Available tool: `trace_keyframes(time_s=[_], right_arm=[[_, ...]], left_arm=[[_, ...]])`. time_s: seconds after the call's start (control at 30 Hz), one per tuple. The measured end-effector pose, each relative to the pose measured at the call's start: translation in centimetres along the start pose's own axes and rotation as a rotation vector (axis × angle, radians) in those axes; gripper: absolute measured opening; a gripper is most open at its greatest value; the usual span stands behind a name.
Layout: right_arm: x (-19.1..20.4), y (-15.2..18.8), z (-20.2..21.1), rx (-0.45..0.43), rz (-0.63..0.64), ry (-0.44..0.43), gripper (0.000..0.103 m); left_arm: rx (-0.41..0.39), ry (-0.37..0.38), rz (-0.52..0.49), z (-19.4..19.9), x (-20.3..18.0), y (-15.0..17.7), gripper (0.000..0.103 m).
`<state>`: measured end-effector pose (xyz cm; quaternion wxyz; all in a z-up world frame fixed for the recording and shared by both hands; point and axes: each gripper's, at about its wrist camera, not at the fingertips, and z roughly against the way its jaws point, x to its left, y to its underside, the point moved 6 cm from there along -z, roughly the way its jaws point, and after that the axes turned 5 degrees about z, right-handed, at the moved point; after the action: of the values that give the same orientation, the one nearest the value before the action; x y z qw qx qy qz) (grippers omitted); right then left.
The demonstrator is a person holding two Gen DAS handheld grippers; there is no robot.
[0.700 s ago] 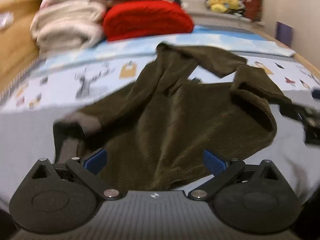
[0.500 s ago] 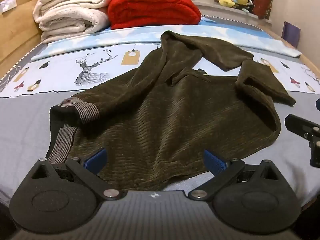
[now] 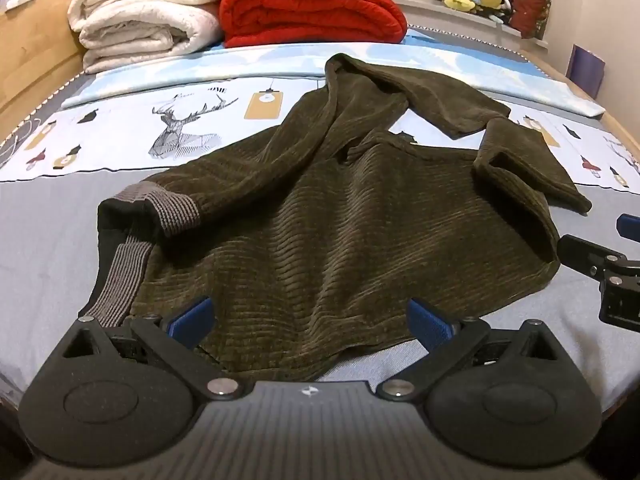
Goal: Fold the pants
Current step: 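Move both grippers toward the olive corduroy pants lying on the bed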
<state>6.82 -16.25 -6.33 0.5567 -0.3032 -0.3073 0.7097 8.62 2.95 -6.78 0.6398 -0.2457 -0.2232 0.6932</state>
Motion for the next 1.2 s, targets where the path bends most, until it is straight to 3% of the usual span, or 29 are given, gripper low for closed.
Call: trace_keyframes(time_s=[1.2], right_arm=[[0.49, 0.36, -0.6, 0.022, 0.016, -0.013, 0.094]], left_arm=[[-0.009, -0.015, -0.006, -0.69, -0.29, -0.53, 0.102]])
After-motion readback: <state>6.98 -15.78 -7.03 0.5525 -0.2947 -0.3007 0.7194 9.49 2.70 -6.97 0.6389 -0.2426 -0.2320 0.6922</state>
